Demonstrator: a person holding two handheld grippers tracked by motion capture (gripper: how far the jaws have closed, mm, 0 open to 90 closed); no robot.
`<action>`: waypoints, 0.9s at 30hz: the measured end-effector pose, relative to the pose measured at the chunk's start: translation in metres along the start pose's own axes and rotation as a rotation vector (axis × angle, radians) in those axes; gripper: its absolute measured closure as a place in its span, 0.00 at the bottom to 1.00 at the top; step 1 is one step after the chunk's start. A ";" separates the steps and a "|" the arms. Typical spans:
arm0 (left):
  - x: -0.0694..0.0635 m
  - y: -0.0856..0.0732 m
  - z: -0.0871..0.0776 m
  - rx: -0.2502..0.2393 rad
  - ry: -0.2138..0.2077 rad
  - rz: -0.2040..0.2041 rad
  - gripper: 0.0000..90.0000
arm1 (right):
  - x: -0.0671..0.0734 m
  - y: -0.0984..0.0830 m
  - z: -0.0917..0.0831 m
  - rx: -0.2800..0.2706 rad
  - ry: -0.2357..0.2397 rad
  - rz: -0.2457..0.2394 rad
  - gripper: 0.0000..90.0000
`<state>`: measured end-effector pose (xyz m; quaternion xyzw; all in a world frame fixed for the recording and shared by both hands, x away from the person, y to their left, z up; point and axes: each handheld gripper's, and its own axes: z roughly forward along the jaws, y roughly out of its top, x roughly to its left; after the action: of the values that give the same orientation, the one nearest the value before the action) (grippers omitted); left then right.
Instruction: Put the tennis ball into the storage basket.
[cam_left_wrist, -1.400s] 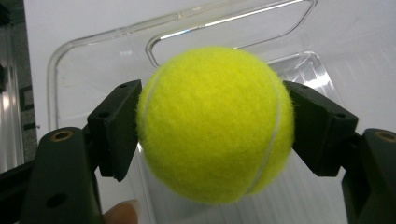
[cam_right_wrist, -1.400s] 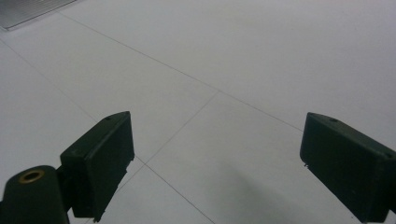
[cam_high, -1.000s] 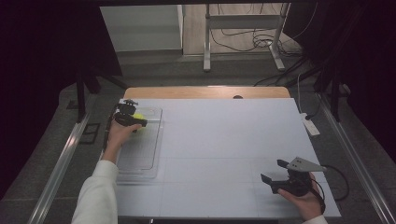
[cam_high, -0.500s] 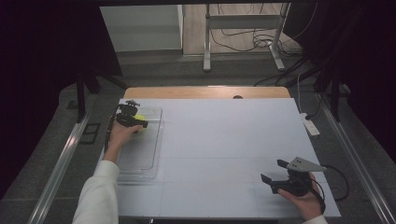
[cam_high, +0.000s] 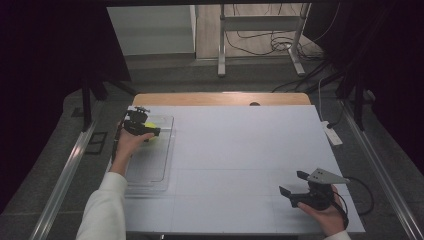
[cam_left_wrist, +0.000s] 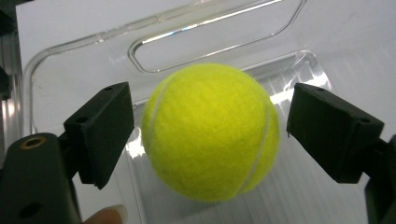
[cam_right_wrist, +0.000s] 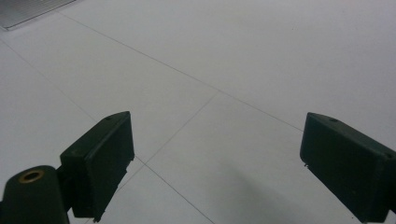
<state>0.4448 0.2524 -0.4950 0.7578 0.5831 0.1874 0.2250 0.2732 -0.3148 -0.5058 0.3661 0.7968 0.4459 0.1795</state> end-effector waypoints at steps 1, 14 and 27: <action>0.000 0.000 -0.001 -0.006 0.001 0.000 0.17 | 0.000 0.000 0.000 0.000 0.000 0.000 0.11; 0.009 -0.008 -0.017 -0.104 -0.058 -0.037 0.15 | 0.000 0.000 -0.001 -0.003 0.001 -0.002 0.11; 0.008 -0.019 -0.040 -0.200 -0.130 -0.021 0.15 | -0.005 -0.002 0.000 -0.005 0.008 0.016 0.11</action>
<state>0.4096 0.2693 -0.4722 0.7359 0.5537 0.1926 0.3389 0.2760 -0.3187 -0.5075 0.3701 0.7936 0.4507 0.1735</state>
